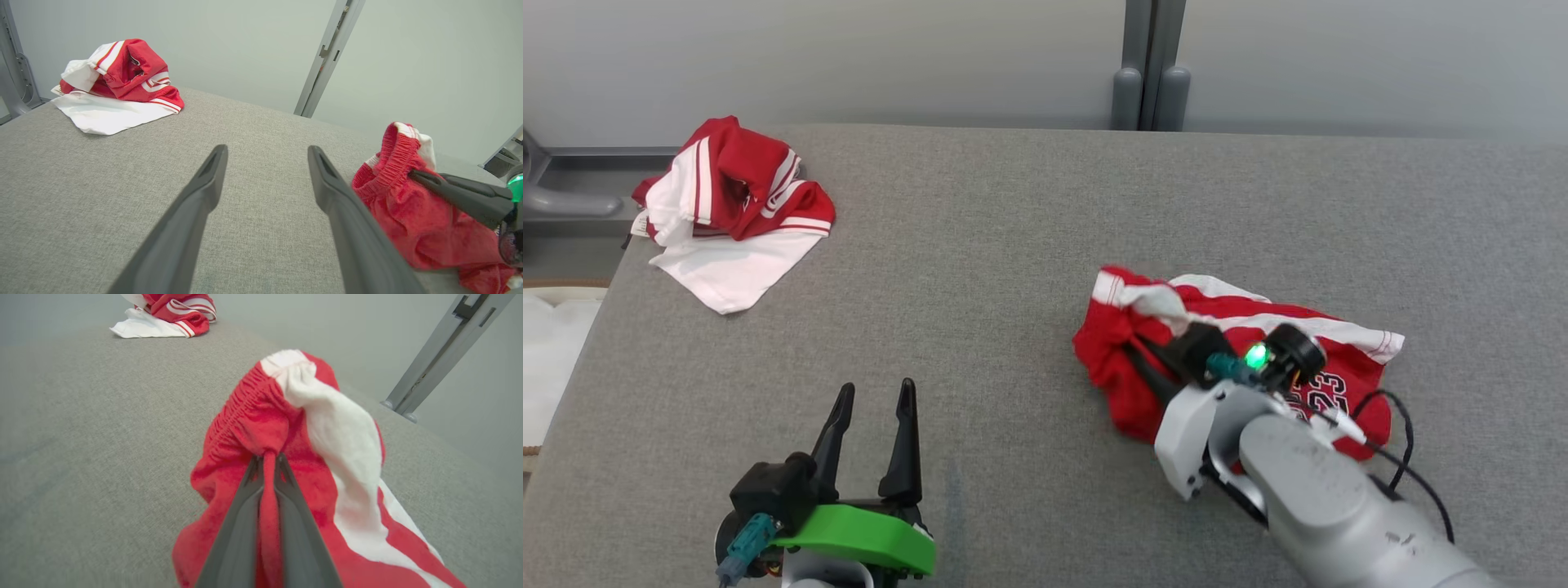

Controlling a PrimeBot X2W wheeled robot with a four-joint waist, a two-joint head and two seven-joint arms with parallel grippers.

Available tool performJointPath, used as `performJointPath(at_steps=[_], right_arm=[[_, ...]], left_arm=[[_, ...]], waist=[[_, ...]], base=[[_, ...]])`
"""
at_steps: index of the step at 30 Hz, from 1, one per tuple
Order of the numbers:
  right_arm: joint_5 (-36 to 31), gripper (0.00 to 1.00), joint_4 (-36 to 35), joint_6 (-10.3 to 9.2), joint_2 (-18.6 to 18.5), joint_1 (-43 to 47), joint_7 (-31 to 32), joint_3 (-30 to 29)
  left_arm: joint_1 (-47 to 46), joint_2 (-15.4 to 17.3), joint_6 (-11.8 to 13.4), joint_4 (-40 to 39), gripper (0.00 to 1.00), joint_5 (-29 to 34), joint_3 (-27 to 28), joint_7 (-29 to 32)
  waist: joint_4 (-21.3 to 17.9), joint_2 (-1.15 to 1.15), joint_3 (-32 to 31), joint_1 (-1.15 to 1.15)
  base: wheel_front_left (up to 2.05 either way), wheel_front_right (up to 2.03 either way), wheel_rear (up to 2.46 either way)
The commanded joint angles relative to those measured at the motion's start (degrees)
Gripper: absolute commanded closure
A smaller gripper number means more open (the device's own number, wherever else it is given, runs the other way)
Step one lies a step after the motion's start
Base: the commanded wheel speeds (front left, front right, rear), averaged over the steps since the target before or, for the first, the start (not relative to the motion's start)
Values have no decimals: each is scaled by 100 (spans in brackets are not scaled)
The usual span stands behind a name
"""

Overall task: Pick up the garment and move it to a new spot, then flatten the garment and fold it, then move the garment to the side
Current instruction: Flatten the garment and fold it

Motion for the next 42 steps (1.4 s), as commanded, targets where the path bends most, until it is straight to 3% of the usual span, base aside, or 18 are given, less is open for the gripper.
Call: performJointPath(at_steps=[1, 9, 10, 11, 12, 19, 25, 36, 42], right_arm=[[-55, 100, -125, -8, 8, 264, -44, 57], [-325, 100, -760, -8, 41, 1002, -39, 340], [-347, 80, -808, -8, 37, 1038, -28, 352], [-386, 18, -873, -8, 40, 1080, -26, 383], [-385, 0, -928, -8, 42, 1111, -28, 374], [-437, 0, -1239, -8, 40, 1310, -41, 154], [-591, 0, -1581, -8, 45, 1546, -52, -515], [-962, 0, -2656, -8, 42, 2342, -48, -2820], [-1141, 0, -3062, -8, 45, 2841, -49, -3666]], left_arm=[[43, 12, -11, -33, 0, 77, 40, -19], [86, 13, -20, -53, 0, 86, 149, -20], [86, 12, -22, -47, 0, 89, 143, -19], [85, 12, -26, -35, 0, 96, 128, -19], [80, 12, -31, -26, 0, 102, 111, -19], [20, 12, -43, 61, 0, 126, -14, -19], [-17, 12, -58, 136, 0, 177, -57, -20], [4, 13, 21, 337, 0, 222, -43, -19], [178, 13, 81, 366, 0, 170, 57, -19]], waist=[[-19, 0, 2, 0], [-67, 0, -12, 0], [-71, 0, -18, 0], [-75, 0, -27, 0], [-79, 0, -33, 0], [-184, 0, -140, 0], [-398, 0, -267, 0], [-814, 0, -487, 0], [-909, 0, -528, 0]], base=[[0, 0, 0], [0, 0, 0], [0, 0, 0], [0, 0, 0], [0, 0, 0], [0, 0, 0], [0, 0, 0], [0, 0, 0], [0, 0, 0]])
